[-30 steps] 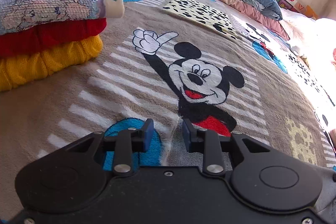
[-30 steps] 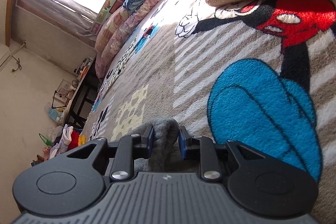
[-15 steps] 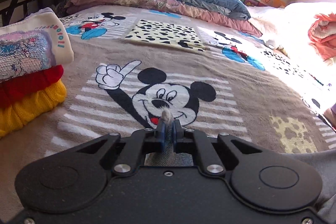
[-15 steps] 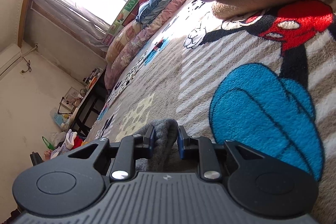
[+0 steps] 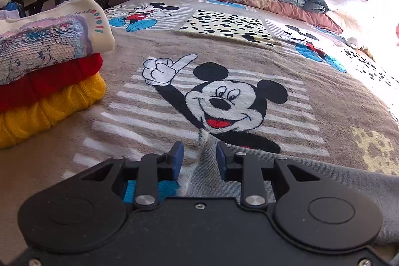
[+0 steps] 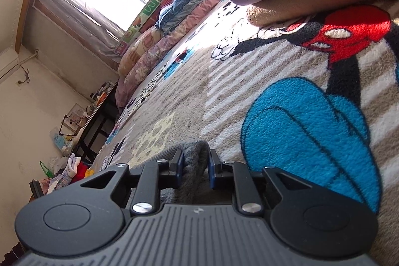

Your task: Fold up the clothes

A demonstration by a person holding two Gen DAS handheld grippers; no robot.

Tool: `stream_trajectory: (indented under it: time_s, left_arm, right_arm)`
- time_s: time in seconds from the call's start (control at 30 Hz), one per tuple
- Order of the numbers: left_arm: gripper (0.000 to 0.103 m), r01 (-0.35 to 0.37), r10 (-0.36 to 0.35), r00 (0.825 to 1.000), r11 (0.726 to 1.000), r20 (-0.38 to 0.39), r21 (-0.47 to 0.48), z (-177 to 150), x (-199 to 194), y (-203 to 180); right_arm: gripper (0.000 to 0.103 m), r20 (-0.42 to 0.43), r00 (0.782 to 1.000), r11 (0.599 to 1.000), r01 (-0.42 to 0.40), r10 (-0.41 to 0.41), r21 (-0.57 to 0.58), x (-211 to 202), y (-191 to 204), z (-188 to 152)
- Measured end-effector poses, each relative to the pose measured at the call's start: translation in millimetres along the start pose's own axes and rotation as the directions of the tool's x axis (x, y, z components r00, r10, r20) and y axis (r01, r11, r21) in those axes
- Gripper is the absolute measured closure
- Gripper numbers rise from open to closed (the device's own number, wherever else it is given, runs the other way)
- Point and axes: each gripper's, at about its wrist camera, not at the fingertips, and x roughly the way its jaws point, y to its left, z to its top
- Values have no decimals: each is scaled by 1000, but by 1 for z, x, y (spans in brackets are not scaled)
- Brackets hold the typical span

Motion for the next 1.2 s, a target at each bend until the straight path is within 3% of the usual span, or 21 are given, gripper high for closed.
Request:
stream_trajectory:
  time_s: [0.17, 0.23, 0.37, 0.57, 0.83, 0.93, 1.1, 1.17, 1.2]
  left_arm:
    - [67, 45, -47, 999, 993, -15, -106, -24, -51, 11]
    - [60, 61, -63, 998, 989, -7, -138, -38, -79, 19]
    - [59, 91, -86, 996, 970, 31, -224, -70, -135, 43]
    - [51, 128, -110, 992, 898, 66, -421, -123, -195, 76]
    - [49, 208, -234, 972, 778, 34, -592, -175, -198, 86]
    - [49, 203, -235, 971, 757, 31, -621, -183, -189, 83]
    - [49, 206, -196, 976, 716, 91, -667, -192, -179, 81]
    - [55, 215, -190, 975, 705, 113, -676, -191, -178, 76]
    - [71, 214, -190, 976, 713, 110, -668, -188, -177, 72]
  right_arm:
    - [79, 1, 999, 999, -35, 35, 39, -5, -3, 3]
    - [69, 17, 999, 997, -37, 36, 71, -14, -4, 4]
    - [51, 71, 997, 989, -30, 20, 147, -45, 0, -2]
    - [40, 55, 998, 969, -15, 1, 247, -86, 9, -38]
    - [38, 48, 999, 934, -40, 24, 356, -112, 20, -99]
    - [38, 55, 998, 926, -47, 29, 374, -112, 23, -109]
    - [38, 62, 998, 920, -48, 26, 388, -102, 27, -110]
    - [41, 72, 997, 919, -49, 23, 391, -98, 27, -111]
    - [48, 79, 997, 918, -52, 22, 394, -96, 26, -111]
